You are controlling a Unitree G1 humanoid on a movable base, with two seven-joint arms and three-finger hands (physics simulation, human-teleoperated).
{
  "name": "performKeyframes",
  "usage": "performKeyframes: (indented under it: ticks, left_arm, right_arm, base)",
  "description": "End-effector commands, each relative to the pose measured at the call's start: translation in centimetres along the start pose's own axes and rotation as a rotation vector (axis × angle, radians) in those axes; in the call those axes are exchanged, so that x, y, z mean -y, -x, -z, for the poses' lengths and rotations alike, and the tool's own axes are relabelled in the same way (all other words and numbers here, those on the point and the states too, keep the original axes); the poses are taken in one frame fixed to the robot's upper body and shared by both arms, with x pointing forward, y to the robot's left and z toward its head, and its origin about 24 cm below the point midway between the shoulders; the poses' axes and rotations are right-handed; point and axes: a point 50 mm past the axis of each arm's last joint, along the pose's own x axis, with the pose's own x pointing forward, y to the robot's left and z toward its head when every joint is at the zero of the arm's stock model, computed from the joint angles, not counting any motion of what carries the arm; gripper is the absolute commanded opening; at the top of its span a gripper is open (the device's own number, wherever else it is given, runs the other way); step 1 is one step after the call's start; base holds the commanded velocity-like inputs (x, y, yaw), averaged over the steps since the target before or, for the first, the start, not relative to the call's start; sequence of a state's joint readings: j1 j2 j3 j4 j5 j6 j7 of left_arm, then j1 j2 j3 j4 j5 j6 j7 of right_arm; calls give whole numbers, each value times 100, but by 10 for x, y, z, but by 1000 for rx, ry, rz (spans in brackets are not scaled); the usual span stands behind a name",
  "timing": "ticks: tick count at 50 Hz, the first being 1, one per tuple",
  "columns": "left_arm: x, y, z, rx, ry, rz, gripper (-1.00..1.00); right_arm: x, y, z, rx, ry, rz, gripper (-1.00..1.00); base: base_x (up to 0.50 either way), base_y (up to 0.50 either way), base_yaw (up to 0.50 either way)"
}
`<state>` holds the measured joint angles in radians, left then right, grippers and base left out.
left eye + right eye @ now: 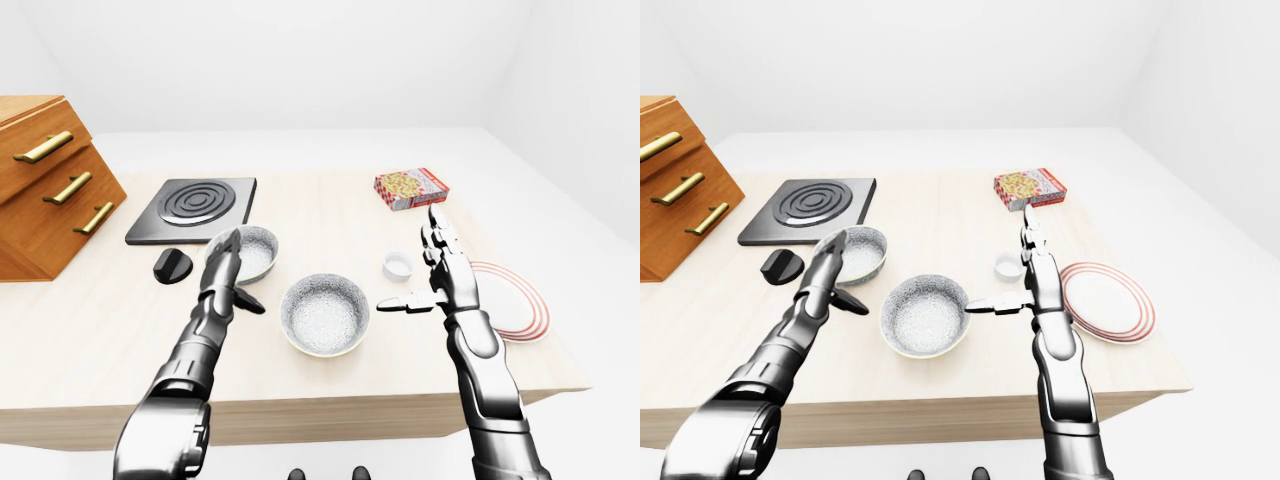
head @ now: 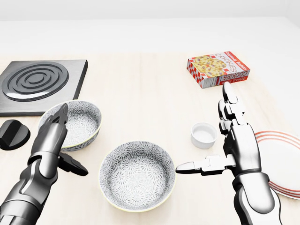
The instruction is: Pick the akita bowl from table center and place it on the plate.
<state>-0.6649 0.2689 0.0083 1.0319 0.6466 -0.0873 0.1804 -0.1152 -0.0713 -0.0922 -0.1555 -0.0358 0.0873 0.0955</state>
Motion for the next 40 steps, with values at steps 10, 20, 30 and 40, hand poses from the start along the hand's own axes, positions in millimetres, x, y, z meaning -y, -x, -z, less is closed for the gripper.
performKeyframes:
  ticks: [10,20,30,40]
  left_arm:
    - [7,-6,-3,9,-309,5,100]
    - [3,-10,-12,44,-404,-2,100]
    - [23,-2,-7,66,-463,22,100]
    - [33,1,-5,60,-465,77,100]
  right_arm:
    - [-1,0,2,-8,0,-6,100]
    - [-2,0,4,-17,-2,-12,100]
    - [-3,-1,5,-20,0,-14,100]
    - [-2,2,7,-31,-2,-14,100]
  base:
    - [0,0,0]
    - [0,0,0]
    - [0,0,0]
    - [0,0,0]
